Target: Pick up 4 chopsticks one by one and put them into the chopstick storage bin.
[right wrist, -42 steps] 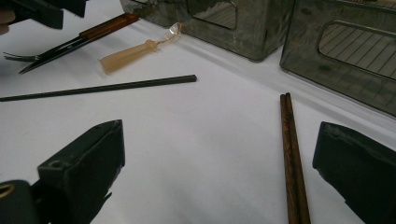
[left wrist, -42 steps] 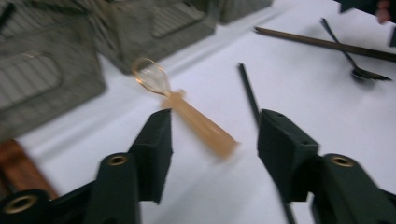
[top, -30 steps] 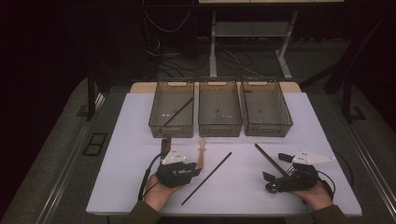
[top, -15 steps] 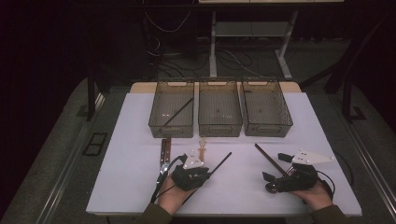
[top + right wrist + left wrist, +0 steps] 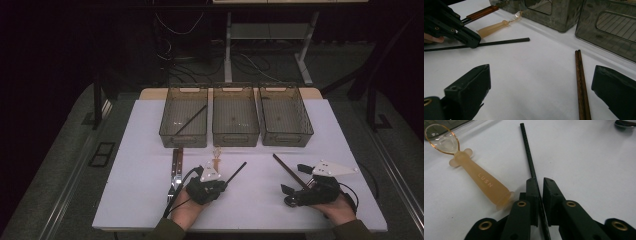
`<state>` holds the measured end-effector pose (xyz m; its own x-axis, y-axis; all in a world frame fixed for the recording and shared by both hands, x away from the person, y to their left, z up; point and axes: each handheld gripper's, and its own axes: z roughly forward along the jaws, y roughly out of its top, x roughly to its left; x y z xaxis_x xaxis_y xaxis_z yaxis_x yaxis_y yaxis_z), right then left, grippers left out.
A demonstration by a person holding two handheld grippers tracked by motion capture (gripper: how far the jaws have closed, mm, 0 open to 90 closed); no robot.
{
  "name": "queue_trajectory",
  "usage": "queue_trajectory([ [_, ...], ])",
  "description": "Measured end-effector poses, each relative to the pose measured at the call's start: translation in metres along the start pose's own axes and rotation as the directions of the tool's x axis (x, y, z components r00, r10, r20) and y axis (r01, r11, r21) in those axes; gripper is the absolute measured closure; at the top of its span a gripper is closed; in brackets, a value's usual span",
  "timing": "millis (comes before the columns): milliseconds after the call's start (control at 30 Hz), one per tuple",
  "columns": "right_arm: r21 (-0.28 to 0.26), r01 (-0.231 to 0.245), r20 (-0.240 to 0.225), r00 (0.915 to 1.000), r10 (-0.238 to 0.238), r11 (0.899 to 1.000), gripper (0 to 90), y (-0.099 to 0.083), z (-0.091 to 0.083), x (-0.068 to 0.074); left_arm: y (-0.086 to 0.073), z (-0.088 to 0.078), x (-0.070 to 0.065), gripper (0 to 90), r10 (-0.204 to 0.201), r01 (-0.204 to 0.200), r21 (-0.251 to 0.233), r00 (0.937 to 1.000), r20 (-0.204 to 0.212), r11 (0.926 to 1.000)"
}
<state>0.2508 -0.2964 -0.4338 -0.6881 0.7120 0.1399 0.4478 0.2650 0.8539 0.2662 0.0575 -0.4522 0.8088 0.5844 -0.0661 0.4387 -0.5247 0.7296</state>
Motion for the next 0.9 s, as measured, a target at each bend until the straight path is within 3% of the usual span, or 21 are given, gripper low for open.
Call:
queue_trajectory([
  [367, 0.001, 0.000, -0.001, 1.0000, 0.000, 1.000, 2.5, 0.0000, 0.0001, 0.0001, 0.0018, 0.0007, -0.0055, 85.4, 0.044, -0.044, 0.016, 0.9990, 0.001, 0.9989],
  [533, 0.000, 0.001, -0.001, 1.0000, -0.001, 1.000, 2.5, 0.0000, 0.0000, 0.0002, 0.0011, 0.0009, -0.0038, 84.8, 0.026, -0.027, 0.011, 0.9995, 0.016, 0.9996],
  [800, 0.000, 0.003, -0.003, 1.0000, -0.003, 1.000, 2.5, -0.0001, 0.0000, 0.0000, 0.0010, 0.0003, -0.0042, 85.7, 0.035, -0.035, 0.010, 0.9993, 0.012, 0.9994],
  [900, -0.001, 0.000, -0.002, 1.0000, 0.000, 1.000, 2.5, 0.0001, -0.0003, 0.0004, 0.0022, -0.0007, -0.0043, 85.8, 0.039, -0.039, 0.009, 0.9988, 0.030, 0.9992],
])
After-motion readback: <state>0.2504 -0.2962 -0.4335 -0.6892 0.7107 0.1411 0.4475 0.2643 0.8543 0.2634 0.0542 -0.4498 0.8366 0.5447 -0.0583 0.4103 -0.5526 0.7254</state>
